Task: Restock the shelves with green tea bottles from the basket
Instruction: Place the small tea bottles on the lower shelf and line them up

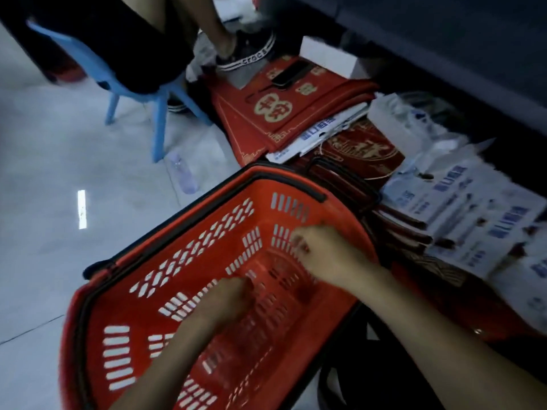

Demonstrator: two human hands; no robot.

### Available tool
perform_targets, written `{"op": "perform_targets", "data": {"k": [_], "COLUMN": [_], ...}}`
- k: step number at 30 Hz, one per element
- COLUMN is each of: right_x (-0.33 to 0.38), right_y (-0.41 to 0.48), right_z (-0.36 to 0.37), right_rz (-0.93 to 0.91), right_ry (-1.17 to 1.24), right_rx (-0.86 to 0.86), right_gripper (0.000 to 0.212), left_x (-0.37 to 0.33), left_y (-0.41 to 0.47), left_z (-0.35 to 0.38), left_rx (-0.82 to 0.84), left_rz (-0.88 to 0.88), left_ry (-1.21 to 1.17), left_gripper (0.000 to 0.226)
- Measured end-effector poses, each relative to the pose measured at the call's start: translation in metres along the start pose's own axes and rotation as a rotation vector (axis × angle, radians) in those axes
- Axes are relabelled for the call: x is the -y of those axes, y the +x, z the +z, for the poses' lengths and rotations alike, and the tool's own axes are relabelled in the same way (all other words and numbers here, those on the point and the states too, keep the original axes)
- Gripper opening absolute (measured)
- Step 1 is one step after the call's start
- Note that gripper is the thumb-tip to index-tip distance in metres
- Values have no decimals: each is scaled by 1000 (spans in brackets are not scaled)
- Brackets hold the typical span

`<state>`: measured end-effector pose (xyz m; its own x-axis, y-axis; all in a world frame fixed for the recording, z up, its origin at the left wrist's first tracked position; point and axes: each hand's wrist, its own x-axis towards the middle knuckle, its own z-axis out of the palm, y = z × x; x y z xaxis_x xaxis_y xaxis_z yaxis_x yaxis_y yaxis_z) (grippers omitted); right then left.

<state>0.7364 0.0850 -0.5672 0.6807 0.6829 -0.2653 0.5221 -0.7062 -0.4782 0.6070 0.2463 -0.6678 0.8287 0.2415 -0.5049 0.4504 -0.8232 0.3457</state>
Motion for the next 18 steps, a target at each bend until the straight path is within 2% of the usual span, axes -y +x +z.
{"op": "perform_targets", "data": {"k": [2, 4, 8, 10, 13, 16, 18], "right_x": [1, -1, -34, -58, -93, -118, -132], "right_y": [-1, -8, -63, -109, -174, -233, -267], "right_z": [-15, -54, -159, -213, -285, -346, -380], "right_rz": [-20, -14, 34, 95, 171, 286, 348], "right_ry": [3, 60, 110, 116, 2, -128, -145], "right_rx": [-54, -193, -430, -530, -730, -943, -1053], "right_gripper": [20, 19, 15, 14, 13, 16, 16], "left_x": [-19, -57, -183, -261, -382, -489, -540], "left_y": [4, 8, 5, 0, -6, -9, -13], "left_z": [-14, -41, -118, -147, -166, -156, -140], "left_rx": [-105, -260, -620, -689, -591, -361, -149], "left_rz": [54, 116, 358, 523, 770, 957, 1025], "left_ry": [-36, -132, -299, -397, -530, -537, -606], "left_gripper": [32, 27, 21, 17, 9, 19, 13]}}
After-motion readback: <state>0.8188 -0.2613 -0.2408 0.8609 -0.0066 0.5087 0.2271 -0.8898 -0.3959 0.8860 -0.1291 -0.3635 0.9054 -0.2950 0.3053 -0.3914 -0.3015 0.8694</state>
